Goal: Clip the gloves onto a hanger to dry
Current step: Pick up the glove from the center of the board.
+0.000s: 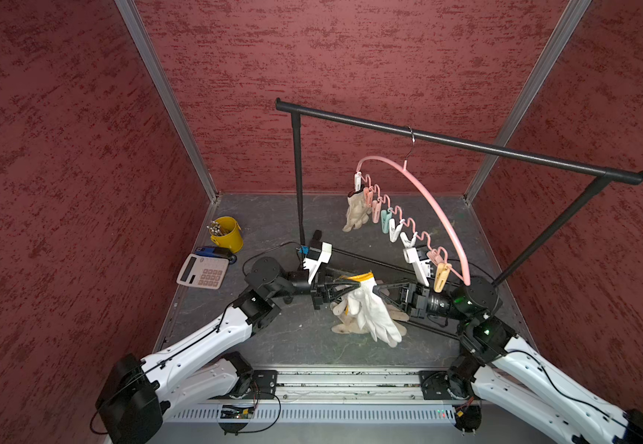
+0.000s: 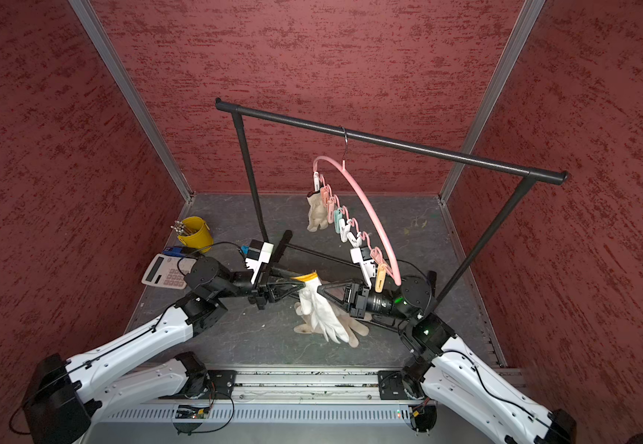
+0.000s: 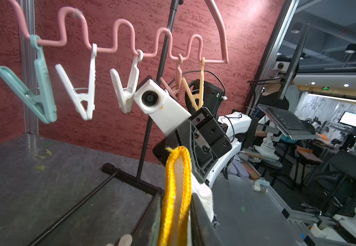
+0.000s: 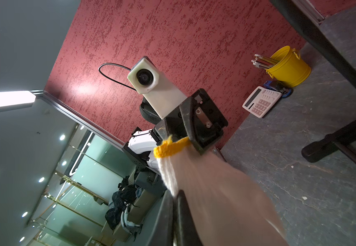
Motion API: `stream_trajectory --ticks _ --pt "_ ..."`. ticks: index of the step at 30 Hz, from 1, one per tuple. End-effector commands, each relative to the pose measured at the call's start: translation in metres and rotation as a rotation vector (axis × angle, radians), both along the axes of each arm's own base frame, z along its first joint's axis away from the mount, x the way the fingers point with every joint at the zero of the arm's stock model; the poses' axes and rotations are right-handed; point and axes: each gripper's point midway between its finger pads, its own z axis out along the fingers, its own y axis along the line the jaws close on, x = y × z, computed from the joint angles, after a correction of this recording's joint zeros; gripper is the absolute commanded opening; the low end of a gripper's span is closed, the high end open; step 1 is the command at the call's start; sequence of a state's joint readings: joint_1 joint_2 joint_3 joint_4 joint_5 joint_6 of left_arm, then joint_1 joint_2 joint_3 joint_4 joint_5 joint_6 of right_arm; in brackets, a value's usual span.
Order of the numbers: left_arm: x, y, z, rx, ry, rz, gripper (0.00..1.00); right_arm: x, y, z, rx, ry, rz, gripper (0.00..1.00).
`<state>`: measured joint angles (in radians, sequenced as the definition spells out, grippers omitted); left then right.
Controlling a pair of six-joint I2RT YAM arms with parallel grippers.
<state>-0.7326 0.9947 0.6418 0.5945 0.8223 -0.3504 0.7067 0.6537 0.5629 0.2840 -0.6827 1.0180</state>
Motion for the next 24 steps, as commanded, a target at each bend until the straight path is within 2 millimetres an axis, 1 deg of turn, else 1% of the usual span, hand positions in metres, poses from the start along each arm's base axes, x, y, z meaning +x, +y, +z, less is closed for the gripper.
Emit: stream_trajectory --ticks 1,2,3,5,6,7,8,10,11,12,14,17,19,21,22,23,24 --pt "0.0 0.004 0.001 -0.006 -0.006 0.038 0.17 0.0 -0.007 0.023 0.063 -0.055 -0.033 0.0" --pt "0.001 0.005 0.0 0.0 -0.006 0.047 0.1 0.001 -0.007 0.022 0.065 -0.056 -0.037 0.0" --pt "0.002 0.006 -0.001 0.008 -0.008 0.057 0.0 0.002 -0.007 0.022 0.067 -0.056 -0.042 0.0" --pt "0.005 0.007 -0.002 0.021 0.0 0.089 0.0 0.005 -0.007 0.02 0.066 -0.058 -0.056 0.0" --pt "0.009 0.008 -0.008 0.046 0.025 0.111 0.0 0.007 -0.007 0.017 0.057 -0.059 -0.07 0.0" --pt "0.015 0.009 -0.011 0.058 0.047 0.144 0.0 0.011 -0.008 0.014 0.045 -0.064 -0.096 0.02" --pt "0.019 0.01 -0.012 0.068 0.063 0.168 0.0 0.015 -0.009 0.009 0.023 -0.063 -0.121 0.13" --pt "0.032 0.012 -0.016 0.101 0.11 0.242 0.0 0.023 -0.013 -0.005 -0.027 -0.063 -0.183 0.16" --pt "0.039 0.014 -0.02 0.124 0.135 0.28 0.0 0.028 -0.015 -0.012 -0.05 -0.059 -0.216 0.23" --pt "0.046 0.015 -0.021 0.148 0.168 0.323 0.0 0.031 -0.019 -0.02 -0.074 -0.053 -0.25 0.24" --pt "0.062 0.019 -0.026 0.203 0.23 0.404 0.0 0.036 -0.026 -0.035 -0.112 -0.052 -0.308 0.31" --pt "0.088 0.024 -0.027 0.276 0.322 0.537 0.0 0.042 -0.039 -0.065 -0.198 -0.023 -0.388 0.34" --pt "0.106 0.026 -0.021 0.307 0.377 0.621 0.0 0.046 -0.046 -0.092 -0.265 0.032 -0.429 0.35" --pt "0.12 0.025 -0.013 0.325 0.411 0.675 0.0 0.046 -0.048 -0.118 -0.313 0.094 -0.435 0.35" --pt "0.126 0.025 -0.004 0.32 0.421 0.699 0.0 0.046 -0.049 -0.129 -0.333 0.127 -0.436 0.34" --pt "0.134 0.024 -0.002 0.331 0.437 0.729 0.0 0.047 -0.051 -0.142 -0.358 0.169 -0.445 0.33" --pt "0.141 0.026 0.007 0.325 0.445 0.766 0.0 0.049 -0.052 -0.153 -0.385 0.206 -0.458 0.32"
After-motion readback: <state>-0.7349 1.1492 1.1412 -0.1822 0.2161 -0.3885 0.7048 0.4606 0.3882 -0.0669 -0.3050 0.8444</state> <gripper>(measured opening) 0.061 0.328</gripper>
